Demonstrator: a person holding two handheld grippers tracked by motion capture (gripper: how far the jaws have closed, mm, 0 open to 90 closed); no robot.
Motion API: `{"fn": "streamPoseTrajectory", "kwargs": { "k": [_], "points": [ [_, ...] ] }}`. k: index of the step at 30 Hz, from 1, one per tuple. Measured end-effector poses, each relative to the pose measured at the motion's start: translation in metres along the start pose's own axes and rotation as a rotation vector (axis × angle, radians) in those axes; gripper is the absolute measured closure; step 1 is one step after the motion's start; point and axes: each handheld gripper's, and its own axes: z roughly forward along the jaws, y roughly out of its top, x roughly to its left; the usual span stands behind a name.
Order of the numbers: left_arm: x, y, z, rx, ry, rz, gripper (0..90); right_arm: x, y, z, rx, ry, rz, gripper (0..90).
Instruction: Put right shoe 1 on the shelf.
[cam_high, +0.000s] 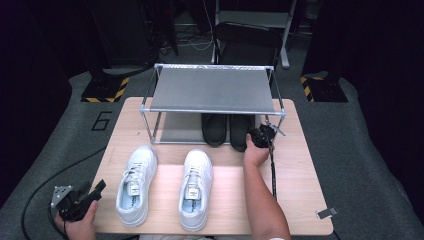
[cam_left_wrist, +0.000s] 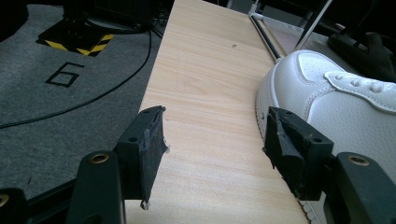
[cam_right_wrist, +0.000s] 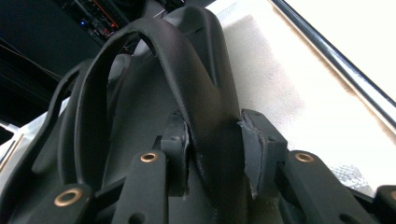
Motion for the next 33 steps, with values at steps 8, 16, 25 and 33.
{"fn": "streamPoseTrajectory", "kwargs": {
  "k": [8, 16, 25, 33],
  "points": [
    [0.000, 0.000, -0.001, -0.002, -0.005, 0.000, 38.0, -0.001, -0.002, 0.000, -0.002, -0.015, -0.039, 61.9],
    [-0.001, 0.000, 0.000, 0.003, -0.002, 0.018, 39.5, 0.003, -0.004, -0.015, -0.028, -0.001, -0.099, 59.6],
    [-0.008, 0.001, 0.000, 0.009, -0.033, 0.057, 44.4, 0.001, -0.015, -0.043, -0.022, 0.035, -0.202, 58.9],
    [-0.009, 0.002, -0.001, 0.010, -0.034, 0.050, 42.9, 0.000, -0.018, -0.070, 0.005, 0.086, -0.258, 60.6]
  ]
}}
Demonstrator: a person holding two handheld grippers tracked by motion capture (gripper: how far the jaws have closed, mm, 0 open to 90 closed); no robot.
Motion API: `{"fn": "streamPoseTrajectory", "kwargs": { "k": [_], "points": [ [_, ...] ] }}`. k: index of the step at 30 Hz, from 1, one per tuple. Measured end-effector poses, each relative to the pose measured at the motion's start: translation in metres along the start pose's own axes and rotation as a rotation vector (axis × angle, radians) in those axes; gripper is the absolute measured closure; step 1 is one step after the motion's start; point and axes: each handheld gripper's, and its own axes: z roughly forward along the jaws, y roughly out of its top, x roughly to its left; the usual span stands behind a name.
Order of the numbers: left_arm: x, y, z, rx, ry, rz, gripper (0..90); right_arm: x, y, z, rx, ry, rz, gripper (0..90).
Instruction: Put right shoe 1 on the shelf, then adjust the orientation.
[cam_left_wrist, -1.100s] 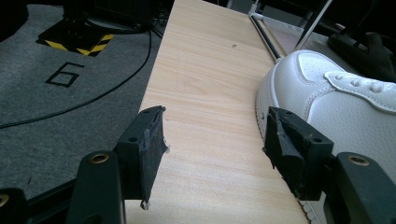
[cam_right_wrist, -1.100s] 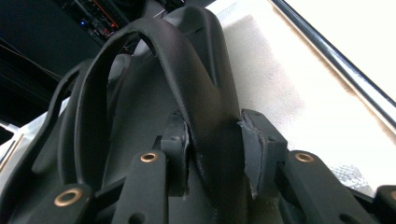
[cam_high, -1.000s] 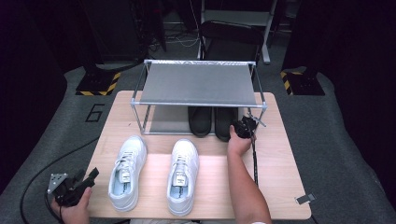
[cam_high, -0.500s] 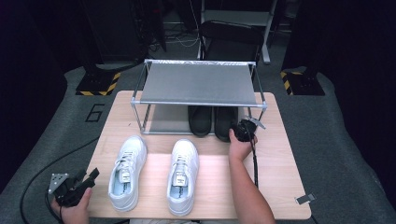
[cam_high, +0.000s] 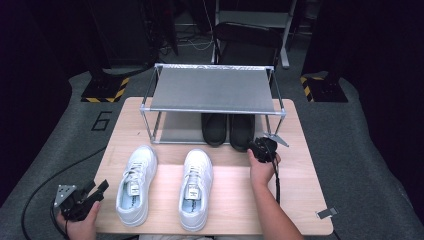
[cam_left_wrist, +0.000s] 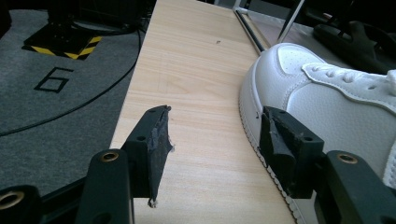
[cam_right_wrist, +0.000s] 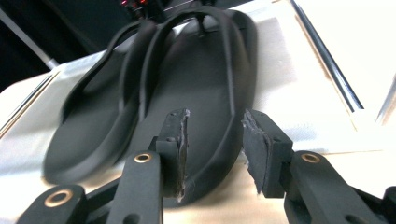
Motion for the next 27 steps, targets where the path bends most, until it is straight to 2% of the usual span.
{"fn": "streamPoseTrajectory", "kwargs": {
  "k": [1, 3, 6, 9, 15, 22, 26, 27],
  "points": [
    [0.000, 0.000, 0.000, -0.001, 0.006, -0.001, 43.0, 0.001, -0.001, -0.005, 0.000, 0.014, -0.022, 60.5],
    [-0.001, 0.000, 0.000, 0.010, 0.017, 0.003, 43.1, 0.001, -0.002, -0.015, 0.007, 0.026, -0.030, 60.5],
    [-0.002, 0.001, 0.000, 0.014, 0.009, 0.002, 43.1, -0.001, -0.006, -0.029, 0.003, 0.056, -0.012, 60.4],
    [-0.003, 0.001, -0.001, 0.007, -0.012, 0.009, 43.1, -0.001, -0.009, -0.043, 0.014, 0.072, -0.038, 60.1],
    [-0.005, 0.002, -0.003, 0.004, -0.027, -0.008, 43.9, -0.006, -0.023, -0.076, 0.009, 0.081, -0.111, 61.2],
    [-0.007, 0.005, -0.003, 0.002, -0.033, -0.028, 40.5, -0.019, -0.036, -0.112, 0.006, 0.105, -0.119, 58.7],
    [-0.011, 0.009, -0.003, 0.016, -0.047, -0.014, 39.1, -0.029, -0.049, -0.125, 0.008, 0.091, -0.086, 58.5],
    [-0.013, 0.009, -0.003, 0.002, -0.051, -0.022, 38.8, -0.031, -0.051, -0.126, 0.016, 0.096, -0.075, 58.3]
  ]
}}
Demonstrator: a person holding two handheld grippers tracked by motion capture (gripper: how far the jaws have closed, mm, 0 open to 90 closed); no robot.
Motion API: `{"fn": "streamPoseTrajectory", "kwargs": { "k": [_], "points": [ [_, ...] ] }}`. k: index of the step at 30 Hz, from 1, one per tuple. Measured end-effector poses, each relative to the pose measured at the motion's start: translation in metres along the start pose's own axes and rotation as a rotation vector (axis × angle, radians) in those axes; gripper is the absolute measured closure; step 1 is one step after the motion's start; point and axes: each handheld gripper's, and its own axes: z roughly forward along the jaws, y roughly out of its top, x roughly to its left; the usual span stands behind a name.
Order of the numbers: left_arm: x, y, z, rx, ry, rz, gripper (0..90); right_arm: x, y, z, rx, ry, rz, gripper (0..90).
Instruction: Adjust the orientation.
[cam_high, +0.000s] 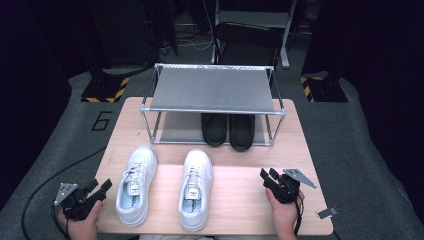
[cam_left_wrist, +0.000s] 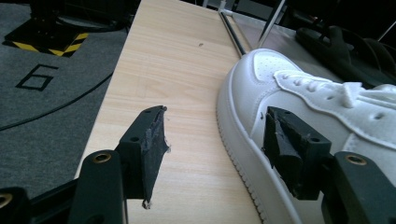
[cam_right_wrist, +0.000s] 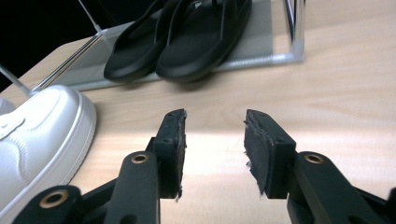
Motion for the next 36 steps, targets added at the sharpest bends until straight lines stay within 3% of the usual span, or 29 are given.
{"fn": "streamPoseTrajectory", "kwargs": {
  "k": [3, 7, 8, 10, 16, 22, 25, 27, 36],
  "points": [
    [-0.003, 0.003, -0.001, 0.008, -0.018, 0.002, 38.9, 0.000, 0.000, -0.002, 0.018, 0.017, -0.011, 57.3],
    [-0.005, 0.004, 0.000, 0.019, -0.004, -0.004, 39.0, 0.005, 0.002, -0.007, -0.033, 0.006, -0.089, 55.0],
    [-0.004, 0.004, 0.000, 0.028, -0.025, -0.013, 39.3, 0.005, 0.001, -0.008, -0.048, 0.006, -0.099, 54.7],
    [-0.005, 0.005, 0.000, 0.034, -0.024, -0.008, 41.2, 0.003, -0.001, -0.009, -0.051, 0.003, -0.109, 54.0],
    [-0.014, 0.012, -0.004, 0.062, -0.049, 0.037, 45.2, -0.006, -0.004, -0.007, -0.018, 0.030, -0.049, 54.5],
    [-0.028, 0.018, -0.007, 0.062, -0.058, 0.041, 45.2, -0.014, -0.004, -0.008, -0.005, 0.040, 0.004, 57.8],
    [-0.034, 0.019, -0.009, 0.060, -0.079, 0.051, 50.8, -0.016, -0.004, -0.008, -0.004, 0.040, 0.013, 58.8],
    [-0.037, 0.018, -0.009, 0.048, -0.070, 0.060, 53.5, -0.016, -0.004, -0.008, -0.005, 0.041, 0.009, 58.8],
    [-0.041, 0.017, -0.023, 0.087, -0.108, 0.051, 53.2, -0.016, -0.006, -0.007, -0.002, 0.048, 0.026, 56.5]
  ]
}}
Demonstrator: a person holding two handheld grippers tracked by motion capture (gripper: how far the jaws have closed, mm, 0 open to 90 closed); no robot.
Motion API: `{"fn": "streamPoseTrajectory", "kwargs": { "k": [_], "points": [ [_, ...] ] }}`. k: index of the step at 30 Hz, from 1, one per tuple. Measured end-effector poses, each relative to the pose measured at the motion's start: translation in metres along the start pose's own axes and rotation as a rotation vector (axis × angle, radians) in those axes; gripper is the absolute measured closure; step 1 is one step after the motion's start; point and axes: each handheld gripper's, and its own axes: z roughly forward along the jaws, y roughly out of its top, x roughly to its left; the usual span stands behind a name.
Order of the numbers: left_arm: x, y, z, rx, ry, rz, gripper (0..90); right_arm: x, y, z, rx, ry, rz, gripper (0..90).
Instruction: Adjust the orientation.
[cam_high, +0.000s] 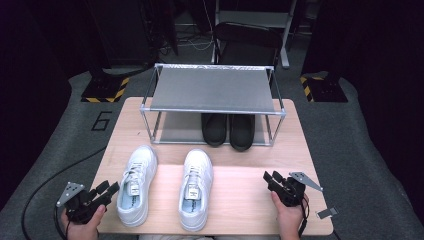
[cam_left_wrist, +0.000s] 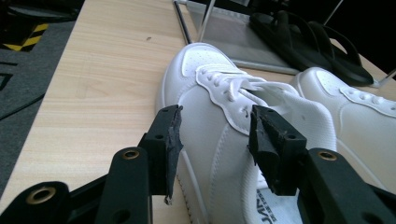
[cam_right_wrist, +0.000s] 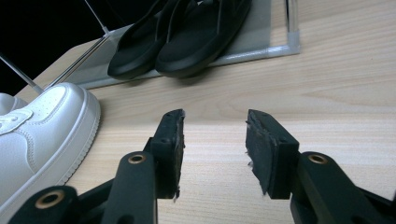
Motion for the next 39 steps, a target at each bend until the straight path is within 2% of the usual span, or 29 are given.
{"fn": "streamPoseTrajectory", "kwargs": {
  "k": [1, 2, 4, 7, 13, 14, 15, 16, 21, 22, 23, 26, 27, 28, 29, 30, 32, 36, 39],
  "points": [
    [-0.002, -0.001, 0.000, -0.008, -0.003, -0.004, 53.1, 0.000, 0.000, 0.000, -0.001, -0.001, 0.001, 56.3],
    [-0.003, -0.002, -0.001, 0.007, -0.015, -0.001, 52.5, -0.001, -0.001, 0.001, 0.000, 0.002, 0.010, 56.1],
    [-0.006, -0.004, 0.000, 0.012, -0.015, 0.019, 53.9, -0.001, -0.001, 0.001, -0.002, 0.003, 0.013, 55.9],
    [-0.009, -0.009, 0.008, 0.048, -0.011, 0.038, 54.1, -0.003, -0.001, 0.002, 0.000, 0.005, 0.019, 55.6],
    [-0.009, -0.021, 0.022, 0.075, 0.008, 0.013, 55.3, -0.004, -0.002, 0.001, 0.001, 0.006, 0.034, 54.5],
    [-0.009, -0.021, 0.022, 0.087, 0.004, 0.012, 55.2, -0.004, -0.002, 0.001, 0.002, 0.006, 0.038, 54.3],
    [-0.010, -0.022, 0.024, 0.079, 0.010, 0.012, 55.2, -0.005, -0.002, 0.002, 0.001, 0.010, 0.040, 54.2],
    [-0.009, -0.022, 0.023, 0.104, 0.004, 0.018, 55.1, -0.005, -0.002, 0.002, 0.005, 0.008, 0.050, 54.0],
    [-0.009, -0.022, 0.024, 0.114, 0.010, -0.002, 57.6, -0.006, -0.003, 0.003, 0.004, 0.009, 0.056, 52.6],
    [-0.009, -0.021, 0.025, 0.131, 0.018, -0.006, 60.0, -0.006, -0.003, 0.003, 0.003, 0.013, 0.056, 52.2],
    [-0.010, -0.021, 0.025, 0.123, 0.025, -0.007, 60.8, -0.006, -0.003, 0.003, 0.003, 0.012, 0.056, 52.1],
    [-0.012, -0.020, 0.026, 0.143, 0.042, 0.003, 63.6, -0.006, -0.003, 0.003, 0.005, 0.012, 0.059, 51.8],
    [-0.014, -0.019, 0.027, 0.136, 0.064, 0.007, 64.7, -0.006, -0.003, 0.003, 0.006, 0.013, 0.060, 51.7],
    [-0.014, -0.019, 0.027, 0.136, 0.064, 0.007, 67.2, -0.006, -0.003, 0.003, 0.006, 0.013, 0.060, 51.7],
    [-0.016, -0.019, 0.027, 0.141, 0.083, 0.009, 69.0, -0.006, -0.003, 0.003, 0.007, 0.011, 0.064, 51.3],
    [-0.016, -0.018, 0.026, 0.154, 0.086, 0.009, 70.2, -0.005, -0.003, 0.003, 0.006, 0.014, 0.070, 51.3],
    [-0.017, -0.018, 0.027, 0.149, 0.093, 0.005, 72.0, -0.005, -0.004, 0.004, 0.010, 0.011, 0.071, 51.1],
    [-0.021, -0.017, 0.026, 0.169, 0.122, 0.027, 76.3, -0.005, -0.004, 0.004, 0.011, 0.010, 0.066, 51.0],
    [-0.021, -0.018, 0.027, 0.152, 0.132, 0.028, 77.7, -0.005, -0.004, 0.004, 0.009, 0.014, 0.060, 51.0]
  ]
}}
